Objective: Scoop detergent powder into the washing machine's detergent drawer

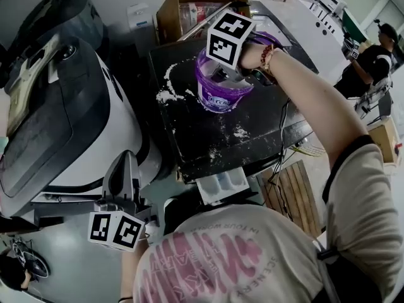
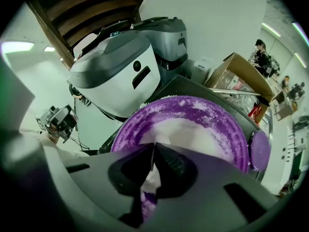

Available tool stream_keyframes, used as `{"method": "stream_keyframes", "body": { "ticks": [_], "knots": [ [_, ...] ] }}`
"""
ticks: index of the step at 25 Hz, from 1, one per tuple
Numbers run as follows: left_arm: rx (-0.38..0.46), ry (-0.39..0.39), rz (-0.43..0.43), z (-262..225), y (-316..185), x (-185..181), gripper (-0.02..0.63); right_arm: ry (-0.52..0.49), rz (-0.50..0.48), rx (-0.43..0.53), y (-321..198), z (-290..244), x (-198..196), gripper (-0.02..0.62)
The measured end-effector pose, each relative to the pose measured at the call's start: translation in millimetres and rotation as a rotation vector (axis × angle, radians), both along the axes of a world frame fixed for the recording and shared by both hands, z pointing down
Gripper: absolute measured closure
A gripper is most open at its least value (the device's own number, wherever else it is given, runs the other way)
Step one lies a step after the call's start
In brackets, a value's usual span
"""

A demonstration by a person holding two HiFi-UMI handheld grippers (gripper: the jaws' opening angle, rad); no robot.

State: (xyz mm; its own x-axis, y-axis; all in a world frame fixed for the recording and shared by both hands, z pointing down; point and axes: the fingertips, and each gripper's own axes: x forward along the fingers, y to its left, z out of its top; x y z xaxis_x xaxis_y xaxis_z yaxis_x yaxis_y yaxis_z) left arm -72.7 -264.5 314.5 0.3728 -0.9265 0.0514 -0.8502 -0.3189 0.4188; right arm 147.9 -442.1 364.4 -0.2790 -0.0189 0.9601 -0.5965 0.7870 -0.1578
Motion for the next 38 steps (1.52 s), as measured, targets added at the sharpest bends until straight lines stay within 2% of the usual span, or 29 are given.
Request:
{"method": "stream_keyframes", "body": {
  "ticks": [14, 20, 23, 29, 34, 38],
  "knots": [
    [0.051, -0.008, -0.067, -13.2, 39.7, 29.8, 0.605, -0.149, 0.058, 0.041, 12.3, -24.3, 17.8, 0.589],
    [0.056, -0.015, -0.096, -13.4, 58.8, 39.9, 0.604, -0.247, 0.138, 0.061, 15.4, -34.8, 26.4, 0.589],
    [0.058, -0.022, -0.097, -14.0, 64.8, 47.7, 0.606, -0.333, 0.202, 0.058, 14.3, -43.2, 27.2, 0.589],
    [0.061, -0.01, -0.09, -16.2, 71.3, 59.0, 0.606, -0.573, 0.384, -0.016, 12.1, -62.8, 33.3, 0.589],
    [0.066, -0.006, -0.087, -16.7, 72.0, 60.9, 0.606, -0.702, 0.505, -0.01, 10.0, -74.3, 44.8, 0.589],
    [0.067, 0.028, -0.058, -19.9, 64.9, 64.9, 0.606, -0.793, 0.589, -0.007, 10.3, -84.0, 50.9, 0.589]
  ]
}}
